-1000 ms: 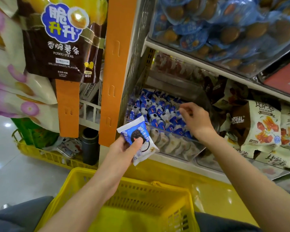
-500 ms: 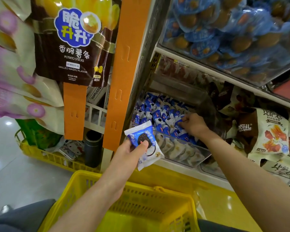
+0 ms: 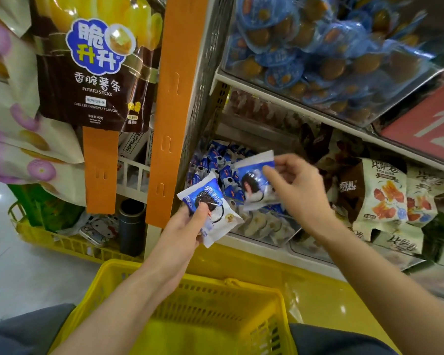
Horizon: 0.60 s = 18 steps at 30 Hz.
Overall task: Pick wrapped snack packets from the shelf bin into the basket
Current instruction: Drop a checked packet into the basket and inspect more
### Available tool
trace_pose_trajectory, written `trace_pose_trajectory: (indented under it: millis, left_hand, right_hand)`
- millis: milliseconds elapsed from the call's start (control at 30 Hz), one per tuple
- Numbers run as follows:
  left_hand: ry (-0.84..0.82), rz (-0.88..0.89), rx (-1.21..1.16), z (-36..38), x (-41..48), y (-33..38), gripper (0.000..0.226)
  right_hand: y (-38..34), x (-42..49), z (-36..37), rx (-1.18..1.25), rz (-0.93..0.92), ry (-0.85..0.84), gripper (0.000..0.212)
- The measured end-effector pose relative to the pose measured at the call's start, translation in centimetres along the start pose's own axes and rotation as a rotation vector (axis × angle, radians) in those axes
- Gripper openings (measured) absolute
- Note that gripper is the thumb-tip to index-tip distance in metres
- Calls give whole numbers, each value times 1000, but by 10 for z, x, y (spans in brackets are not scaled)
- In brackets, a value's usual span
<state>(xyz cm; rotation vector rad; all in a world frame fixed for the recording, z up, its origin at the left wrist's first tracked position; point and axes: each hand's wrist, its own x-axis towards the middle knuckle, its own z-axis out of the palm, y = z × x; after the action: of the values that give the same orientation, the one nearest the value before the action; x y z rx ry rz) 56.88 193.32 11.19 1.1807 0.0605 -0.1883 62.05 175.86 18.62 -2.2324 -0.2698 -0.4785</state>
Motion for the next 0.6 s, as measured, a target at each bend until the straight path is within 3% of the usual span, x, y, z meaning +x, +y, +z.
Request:
trace_pose_trajectory:
  millis: [200, 333, 433, 600]
  left_hand:
    - [-26, -62, 97, 1, -8, -6, 60]
    - [21, -123, 172, -2, -11, -9, 45]
    - [-29, -125, 46, -3, -9, -8, 43]
    - [-57, -94, 33, -2, -10, -7, 36]
  right_hand:
    - [-1, -34, 33, 63, 203, -191, 3]
    - [-6, -41, 41, 159, 292, -234, 16]
    - [-11, -47, 46, 282, 367, -291, 23]
    - [-15, -57, 47, 301, 323, -304, 22]
